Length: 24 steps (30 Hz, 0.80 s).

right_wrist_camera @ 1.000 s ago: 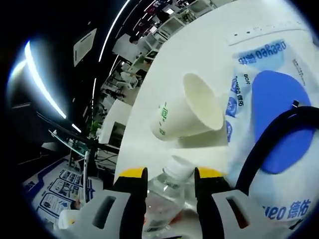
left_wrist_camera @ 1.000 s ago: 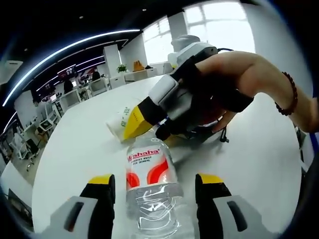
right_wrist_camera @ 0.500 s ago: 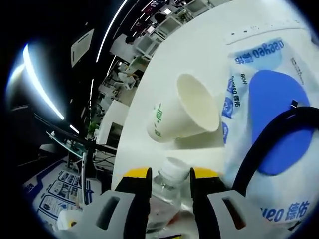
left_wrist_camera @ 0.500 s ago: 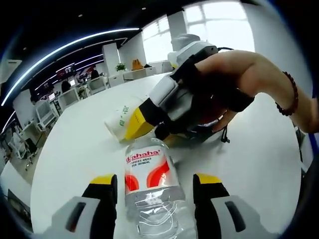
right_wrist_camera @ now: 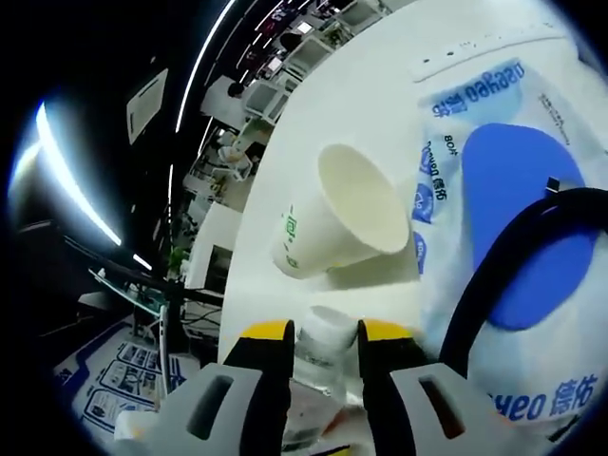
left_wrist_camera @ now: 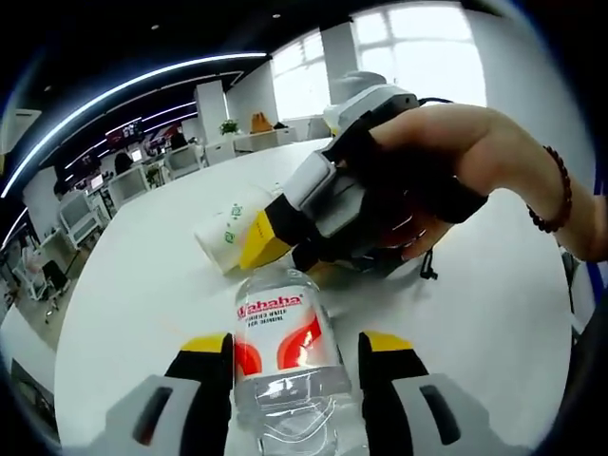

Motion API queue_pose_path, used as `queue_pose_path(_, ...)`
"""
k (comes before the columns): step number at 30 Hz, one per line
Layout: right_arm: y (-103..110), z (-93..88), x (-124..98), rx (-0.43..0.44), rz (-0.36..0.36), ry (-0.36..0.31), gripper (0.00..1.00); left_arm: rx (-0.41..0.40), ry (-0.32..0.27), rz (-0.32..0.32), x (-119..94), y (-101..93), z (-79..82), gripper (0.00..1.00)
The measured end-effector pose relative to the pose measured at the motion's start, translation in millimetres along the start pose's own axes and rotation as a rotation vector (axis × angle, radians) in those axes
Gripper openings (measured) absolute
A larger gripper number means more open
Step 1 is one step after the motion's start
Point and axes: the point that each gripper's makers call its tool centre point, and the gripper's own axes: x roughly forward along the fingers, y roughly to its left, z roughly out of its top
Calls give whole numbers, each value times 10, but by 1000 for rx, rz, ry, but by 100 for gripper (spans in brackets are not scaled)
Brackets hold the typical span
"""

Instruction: Arrange the tabletop items into an orderly group along one side of the table until the central work area is clear of visible clutter.

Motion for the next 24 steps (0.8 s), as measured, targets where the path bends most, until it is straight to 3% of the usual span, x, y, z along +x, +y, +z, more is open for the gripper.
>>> queue_pose_path(5,-1,5,-2,-2,0,0,25,17,17,9,16,6,1,50)
queue_pose_path(11,-1,8,-3,-7,3,-1,24,43,81,46,39,24,-19,49)
queue_pose_path(24,-3,13,-4,-12,8,-2,24,48,158,43,27,38,-60,47)
